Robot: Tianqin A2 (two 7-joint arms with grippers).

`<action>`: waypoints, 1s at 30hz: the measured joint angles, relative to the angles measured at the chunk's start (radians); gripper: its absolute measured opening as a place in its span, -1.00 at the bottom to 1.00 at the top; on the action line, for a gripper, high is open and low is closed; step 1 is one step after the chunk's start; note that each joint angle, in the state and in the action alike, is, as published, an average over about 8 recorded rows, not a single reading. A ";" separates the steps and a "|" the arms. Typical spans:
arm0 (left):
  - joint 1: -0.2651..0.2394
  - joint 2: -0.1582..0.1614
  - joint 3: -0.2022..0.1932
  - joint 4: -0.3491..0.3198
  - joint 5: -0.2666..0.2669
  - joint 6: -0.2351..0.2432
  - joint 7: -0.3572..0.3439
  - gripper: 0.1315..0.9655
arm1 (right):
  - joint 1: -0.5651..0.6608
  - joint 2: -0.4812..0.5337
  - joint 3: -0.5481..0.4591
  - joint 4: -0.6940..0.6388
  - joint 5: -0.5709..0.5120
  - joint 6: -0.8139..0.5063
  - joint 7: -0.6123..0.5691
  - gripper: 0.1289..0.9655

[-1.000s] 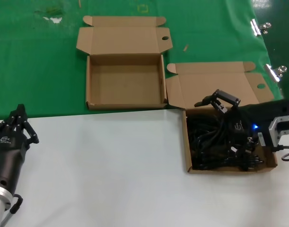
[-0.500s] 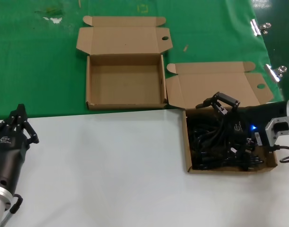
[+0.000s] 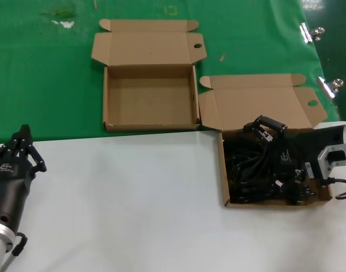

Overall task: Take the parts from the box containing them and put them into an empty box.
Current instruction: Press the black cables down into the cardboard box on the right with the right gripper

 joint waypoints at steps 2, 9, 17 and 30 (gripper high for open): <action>0.000 0.000 0.000 0.000 0.000 0.000 0.000 -0.98 | -0.003 0.001 0.002 0.003 -0.001 0.000 0.002 0.89; 0.000 0.000 0.000 0.000 0.000 0.000 0.000 -0.98 | -0.016 0.006 0.008 0.020 -0.004 0.004 0.013 0.72; 0.000 0.000 0.000 0.000 0.000 0.000 0.000 -0.98 | -0.055 0.020 0.014 0.080 0.000 0.007 0.043 0.47; 0.000 0.000 0.000 0.000 0.000 0.000 0.000 -0.98 | -0.081 0.029 0.020 0.117 0.007 0.009 0.060 -0.14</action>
